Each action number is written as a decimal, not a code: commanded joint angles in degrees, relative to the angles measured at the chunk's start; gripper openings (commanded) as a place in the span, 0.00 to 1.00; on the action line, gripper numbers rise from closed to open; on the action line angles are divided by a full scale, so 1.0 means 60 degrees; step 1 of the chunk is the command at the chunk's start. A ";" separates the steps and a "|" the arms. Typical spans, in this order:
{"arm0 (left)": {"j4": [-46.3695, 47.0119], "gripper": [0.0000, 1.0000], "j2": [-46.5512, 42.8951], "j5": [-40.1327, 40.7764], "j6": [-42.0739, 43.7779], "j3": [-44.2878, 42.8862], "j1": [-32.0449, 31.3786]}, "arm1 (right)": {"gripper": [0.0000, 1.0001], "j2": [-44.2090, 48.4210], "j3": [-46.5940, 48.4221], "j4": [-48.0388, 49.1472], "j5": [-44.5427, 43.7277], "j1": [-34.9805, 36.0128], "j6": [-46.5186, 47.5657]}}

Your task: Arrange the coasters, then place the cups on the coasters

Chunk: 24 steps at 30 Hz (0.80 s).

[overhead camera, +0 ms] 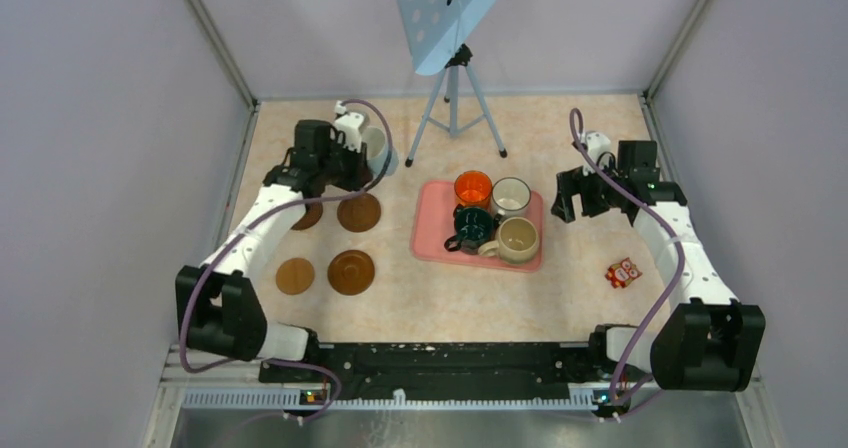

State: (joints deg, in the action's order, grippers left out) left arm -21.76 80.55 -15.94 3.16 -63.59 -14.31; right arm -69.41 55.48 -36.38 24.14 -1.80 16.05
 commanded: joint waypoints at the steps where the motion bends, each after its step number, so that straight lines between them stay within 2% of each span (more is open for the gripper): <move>1: 0.0399 0.00 -0.0760 -0.1968 0.0353 -0.0652 0.1126 | 0.83 -0.0048 0.0006 0.0254 0.0319 -0.0056 0.0190; 6: 0.0024 0.00 -0.0389 -0.2708 0.0766 -0.1528 0.2977 | 0.83 -0.0342 0.0154 0.0307 0.0489 -0.0054 0.0181; 11: -0.0533 0.00 0.0840 -0.2726 0.1441 -0.3024 0.4094 | 0.82 -0.0511 0.0258 0.0299 0.0620 -0.0060 0.0195; 18: -0.0724 0.00 0.2228 -0.1985 0.2781 -0.4164 0.4497 | 0.82 -0.0510 0.0287 0.0279 0.0565 -0.0066 0.0165; 24: -0.0418 0.00 0.3079 -0.1730 0.3462 -0.4246 0.4729 | 0.82 -0.0524 0.0345 0.0253 0.0488 -0.0055 0.0181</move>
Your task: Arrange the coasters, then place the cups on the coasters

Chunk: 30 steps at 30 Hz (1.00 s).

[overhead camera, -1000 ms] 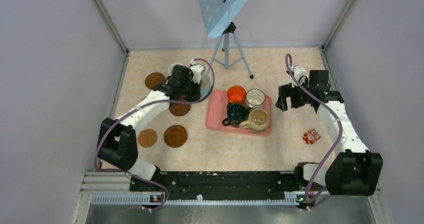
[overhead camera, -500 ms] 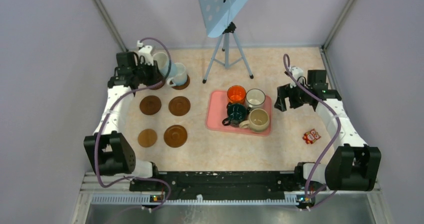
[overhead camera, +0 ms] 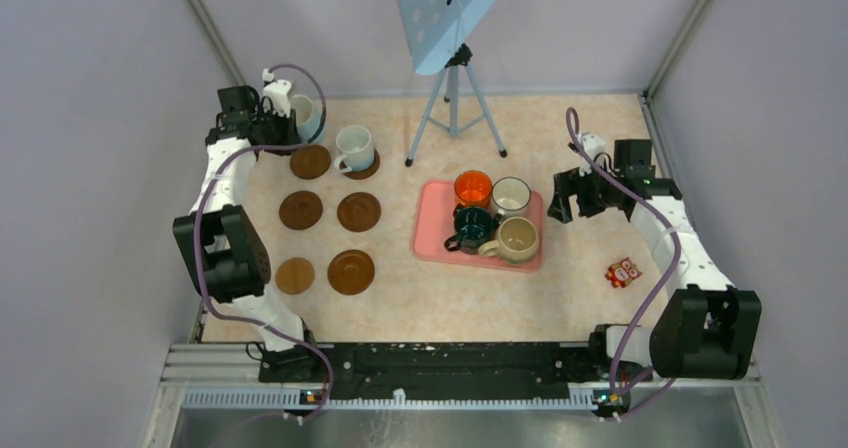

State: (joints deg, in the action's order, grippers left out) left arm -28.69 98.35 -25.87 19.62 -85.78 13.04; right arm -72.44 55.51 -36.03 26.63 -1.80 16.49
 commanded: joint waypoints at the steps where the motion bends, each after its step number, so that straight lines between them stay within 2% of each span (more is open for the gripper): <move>1: 0.0745 0.00 0.0266 -0.0038 0.0816 -0.0556 0.0209 | 0.82 -0.0024 0.0343 0.0203 0.0053 -0.0064 0.0108; 10: 0.0858 0.01 0.1000 0.0147 0.1559 -0.0333 0.0434 | 0.82 -0.0123 0.0430 0.0142 -0.0015 -0.0065 0.0152; 30: 0.0563 0.04 0.1973 0.0021 0.1951 -0.0620 0.0434 | 0.81 -0.0362 0.0607 0.0037 -0.0029 -0.0052 0.0150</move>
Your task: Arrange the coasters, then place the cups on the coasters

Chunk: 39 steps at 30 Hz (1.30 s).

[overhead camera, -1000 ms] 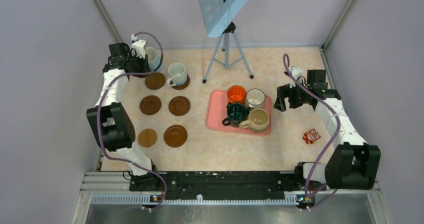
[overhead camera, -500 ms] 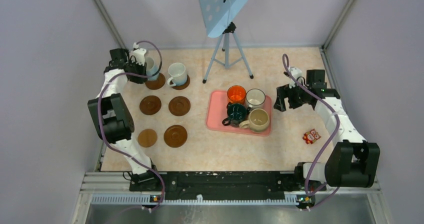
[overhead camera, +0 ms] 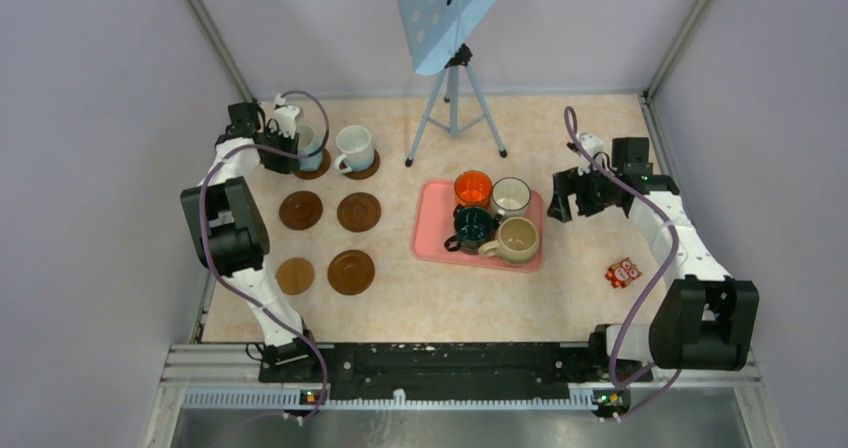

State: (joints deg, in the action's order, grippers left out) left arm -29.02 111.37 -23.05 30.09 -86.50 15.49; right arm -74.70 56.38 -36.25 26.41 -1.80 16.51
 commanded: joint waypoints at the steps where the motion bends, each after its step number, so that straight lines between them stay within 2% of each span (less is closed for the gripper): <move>1: 0.0617 0.04 -0.0177 -0.0423 0.0214 -0.0485 0.0026 | 0.81 0.0020 0.0462 0.0055 -0.0006 -0.0053 0.0148; 8: 0.0676 0.14 -0.0110 -0.0290 0.0326 -0.0350 0.0026 | 0.81 0.0046 0.0472 -0.0003 -0.0004 -0.0062 0.0148; 13: 0.0805 0.25 -0.0103 -0.0158 0.0398 -0.0297 0.0026 | 0.81 0.0051 0.0485 -0.0021 0.0005 -0.0056 0.0141; 23: 0.0751 0.39 0.0036 -0.0010 0.0507 -0.0334 0.0026 | 0.81 0.0075 0.0452 -0.0030 0.0014 -0.0060 0.0105; 35: 0.0778 0.65 -0.0313 0.0408 0.0578 -0.0238 0.0026 | 0.81 0.0013 0.0485 0.0035 0.0120 -0.0060 0.0042; 39: 0.0837 0.68 -0.0438 0.0503 0.0671 -0.0136 0.0026 | 0.81 0.0026 0.0451 0.0036 0.0153 -0.0052 0.0035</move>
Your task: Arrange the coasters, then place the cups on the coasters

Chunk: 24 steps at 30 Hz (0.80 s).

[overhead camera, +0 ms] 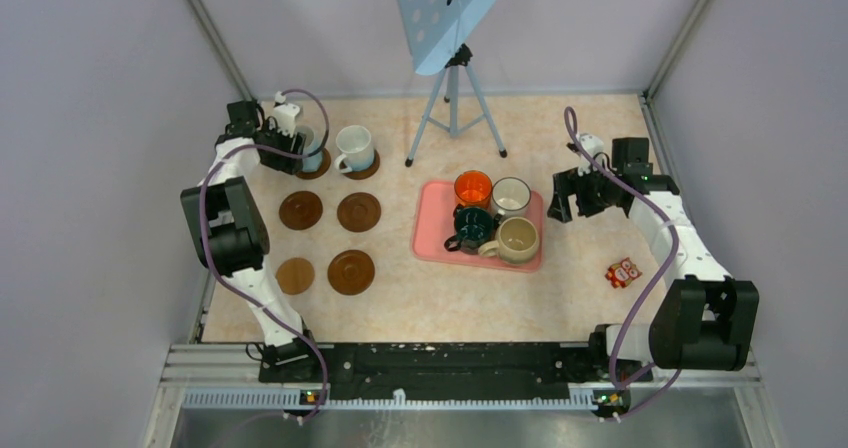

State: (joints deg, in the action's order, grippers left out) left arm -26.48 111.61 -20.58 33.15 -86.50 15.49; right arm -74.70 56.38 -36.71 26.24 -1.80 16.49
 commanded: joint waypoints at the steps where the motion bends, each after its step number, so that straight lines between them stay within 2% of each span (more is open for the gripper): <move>1: 0.0414 0.68 -0.0481 0.0134 0.0172 -0.0121 0.0026 | 0.81 0.0027 0.0449 0.0120 0.0182 -0.0064 0.0048; 20: 0.0677 0.62 -0.0442 0.0522 0.0281 -0.0139 0.0041 | 0.81 0.0133 0.0348 0.0108 0.0153 -0.0062 0.0064; 24: 0.0386 0.64 -0.0451 0.0128 0.0432 -0.0232 0.0041 | 0.81 0.0145 0.0344 0.0116 0.0153 -0.0063 0.0052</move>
State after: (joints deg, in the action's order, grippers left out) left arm -24.82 111.61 -17.65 34.41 -86.50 15.49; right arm -74.70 56.38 -36.71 26.26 -1.80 16.49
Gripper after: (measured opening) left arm 0.628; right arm 0.813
